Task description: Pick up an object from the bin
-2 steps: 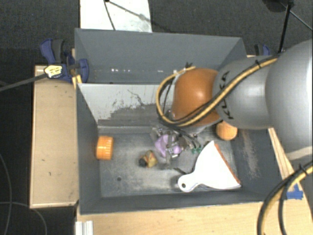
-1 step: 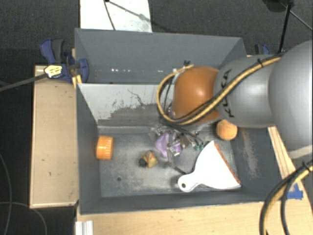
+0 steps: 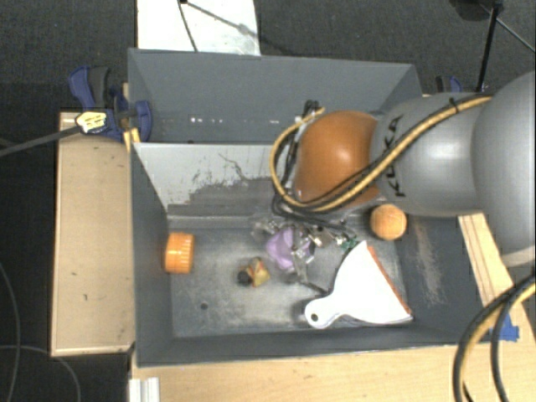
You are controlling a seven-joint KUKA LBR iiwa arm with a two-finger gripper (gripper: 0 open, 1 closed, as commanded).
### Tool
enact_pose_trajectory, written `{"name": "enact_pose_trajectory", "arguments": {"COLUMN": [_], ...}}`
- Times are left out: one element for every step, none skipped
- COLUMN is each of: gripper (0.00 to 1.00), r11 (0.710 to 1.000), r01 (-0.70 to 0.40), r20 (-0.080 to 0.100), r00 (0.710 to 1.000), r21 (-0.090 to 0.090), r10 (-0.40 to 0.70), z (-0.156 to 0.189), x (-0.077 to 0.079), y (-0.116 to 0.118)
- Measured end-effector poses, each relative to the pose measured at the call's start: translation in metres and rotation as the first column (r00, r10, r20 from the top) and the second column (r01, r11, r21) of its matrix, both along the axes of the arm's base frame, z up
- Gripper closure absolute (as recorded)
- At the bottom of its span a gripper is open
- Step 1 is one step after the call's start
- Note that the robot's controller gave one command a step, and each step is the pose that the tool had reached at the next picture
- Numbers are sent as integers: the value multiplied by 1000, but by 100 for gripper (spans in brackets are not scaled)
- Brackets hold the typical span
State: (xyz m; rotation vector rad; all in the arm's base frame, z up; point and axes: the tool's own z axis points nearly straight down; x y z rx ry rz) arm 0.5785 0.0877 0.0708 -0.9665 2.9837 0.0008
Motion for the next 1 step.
{"name": "enact_pose_trajectory", "arguments": {"gripper": [100], "r11": [995], "r01": [-97], "r20": [2], "r00": [995], "r21": [0], "r10": [97], "z": [0], "x": [5], "y": [-10]}}
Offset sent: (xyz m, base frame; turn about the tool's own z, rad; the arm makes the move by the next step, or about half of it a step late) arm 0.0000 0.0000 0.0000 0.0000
